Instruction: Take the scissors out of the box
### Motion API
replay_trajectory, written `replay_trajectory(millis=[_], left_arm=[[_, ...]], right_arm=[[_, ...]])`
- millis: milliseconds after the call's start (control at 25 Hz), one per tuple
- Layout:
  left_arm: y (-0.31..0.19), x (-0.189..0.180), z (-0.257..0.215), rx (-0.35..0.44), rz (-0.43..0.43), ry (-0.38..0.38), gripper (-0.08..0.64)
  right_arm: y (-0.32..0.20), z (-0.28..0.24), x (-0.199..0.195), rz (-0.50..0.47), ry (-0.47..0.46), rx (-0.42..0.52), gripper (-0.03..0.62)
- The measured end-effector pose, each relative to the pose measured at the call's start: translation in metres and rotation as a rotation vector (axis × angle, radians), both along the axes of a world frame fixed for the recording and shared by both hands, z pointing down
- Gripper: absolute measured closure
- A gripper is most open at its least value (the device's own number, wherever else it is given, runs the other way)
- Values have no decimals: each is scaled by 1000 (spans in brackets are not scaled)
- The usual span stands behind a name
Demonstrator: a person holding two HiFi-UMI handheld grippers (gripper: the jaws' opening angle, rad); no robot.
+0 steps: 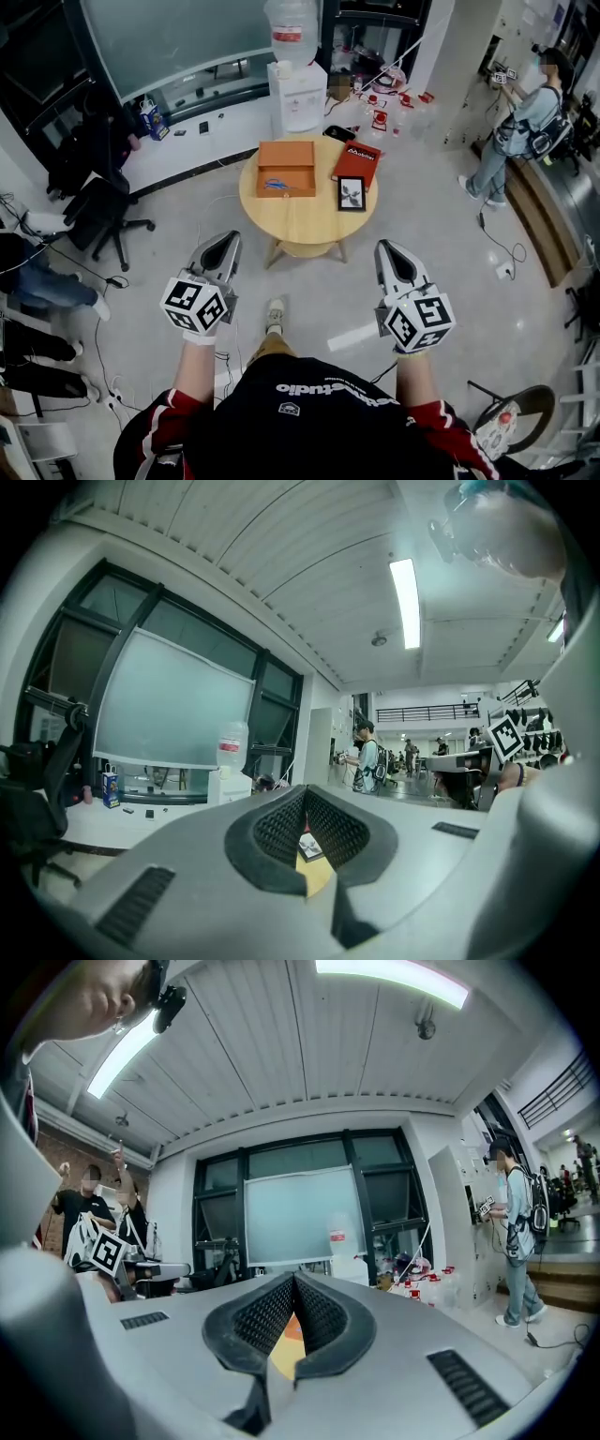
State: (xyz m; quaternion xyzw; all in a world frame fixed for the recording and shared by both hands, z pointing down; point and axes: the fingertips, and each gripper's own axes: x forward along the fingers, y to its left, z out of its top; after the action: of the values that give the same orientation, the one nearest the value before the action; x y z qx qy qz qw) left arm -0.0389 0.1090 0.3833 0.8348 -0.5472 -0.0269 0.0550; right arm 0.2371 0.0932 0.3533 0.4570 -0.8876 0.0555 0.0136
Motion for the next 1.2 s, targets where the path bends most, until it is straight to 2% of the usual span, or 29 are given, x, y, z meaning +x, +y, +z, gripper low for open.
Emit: replay_trajectory(millis=[360,880,1200], left_arm=[[-95,-31,-6,7,43,7,541],[-226,-106,-6,-11,105,15,541],[-282,-142,-6,2,140,33,541]], right_arm=[[-85,-15,-35,32,6,13,566],[-205,-20,-115,81,36,-10,566],[-263,-29,-164,79,58,-8,566]])
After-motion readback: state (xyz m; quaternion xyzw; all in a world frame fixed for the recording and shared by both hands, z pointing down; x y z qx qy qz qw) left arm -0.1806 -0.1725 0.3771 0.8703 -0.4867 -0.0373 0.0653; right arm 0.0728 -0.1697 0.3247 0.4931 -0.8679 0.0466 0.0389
